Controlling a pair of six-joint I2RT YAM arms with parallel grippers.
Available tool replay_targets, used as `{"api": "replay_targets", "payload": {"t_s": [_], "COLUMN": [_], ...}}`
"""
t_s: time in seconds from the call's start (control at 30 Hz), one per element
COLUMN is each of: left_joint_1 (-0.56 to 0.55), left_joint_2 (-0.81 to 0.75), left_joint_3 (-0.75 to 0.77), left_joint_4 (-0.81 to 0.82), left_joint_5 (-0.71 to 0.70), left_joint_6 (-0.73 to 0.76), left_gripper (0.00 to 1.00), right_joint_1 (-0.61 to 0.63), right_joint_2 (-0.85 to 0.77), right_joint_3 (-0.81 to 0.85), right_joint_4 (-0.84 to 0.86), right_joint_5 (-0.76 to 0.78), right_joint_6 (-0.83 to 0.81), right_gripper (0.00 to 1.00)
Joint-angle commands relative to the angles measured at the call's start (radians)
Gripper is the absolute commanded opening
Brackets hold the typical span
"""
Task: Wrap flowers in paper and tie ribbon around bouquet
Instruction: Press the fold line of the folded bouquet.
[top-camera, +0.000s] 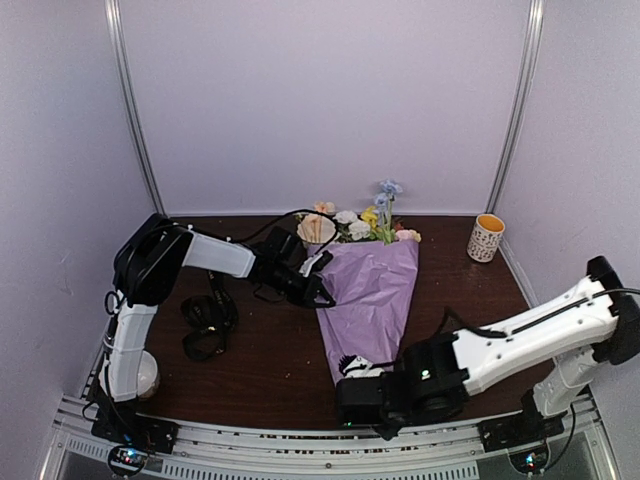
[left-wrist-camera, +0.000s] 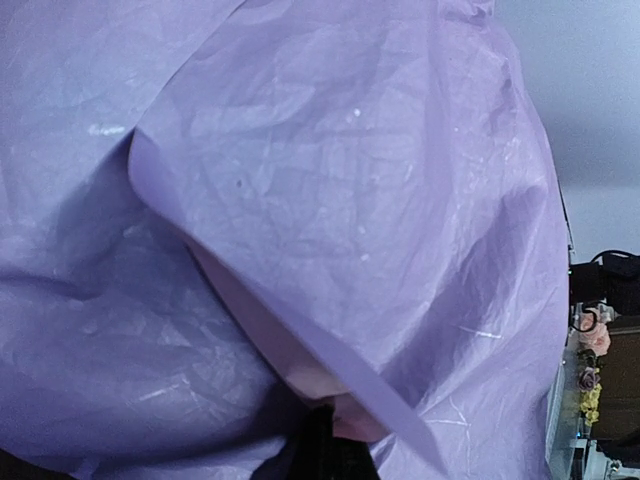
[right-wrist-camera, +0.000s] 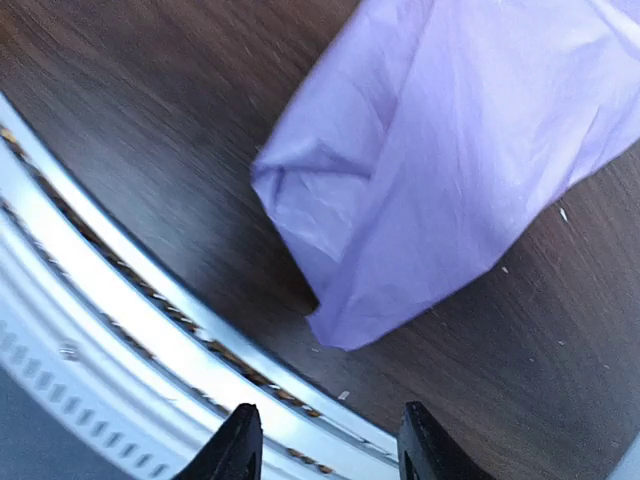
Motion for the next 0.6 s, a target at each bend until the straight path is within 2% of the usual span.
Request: {"api": "replay_targets", "payload": {"t_s": [0.0,0.13,0.2,0.37,0.57], "left_joint_1": [0.021,0.022,0.023,0.027,0.027], "left_joint_2": [0.007,0.012,0.013,0.012,-0.046], "left_joint_3": [-0.024,-0.032,-0.03,-0.036,-0.06], "left_joint_4": [0.004,0.013,0.013,0.025,0.065], "left_joint_5": [-0.042,-0.036,-0.035,-0.022,0.007], "left_joint_6": [0.008,0.0,-0.001,-0.008,-0.009], "left_gripper": [0.0,0.0,0.0,0.0,0.0], "right_joint_1": [-0.113,-0.271,-0.312,-0.353,-0.356], "right_joint_2": [-0.169,-0.155,-0.113,0.053,0.184], "right_joint_3": [-0.079,-0.103,-0.079,-0.009,-0.007], "right_joint_4": [0.286,0.342,0.341,0.309,0.305], "right_joint_5": [-0.123,-0.103,-0.072,-0.092,-0.144], "right_joint_6": [-0.102,-0.055,-0.039,-0.029,0.003], "right_gripper": [0.47,0.42,0.39,0.29,0.26]}}
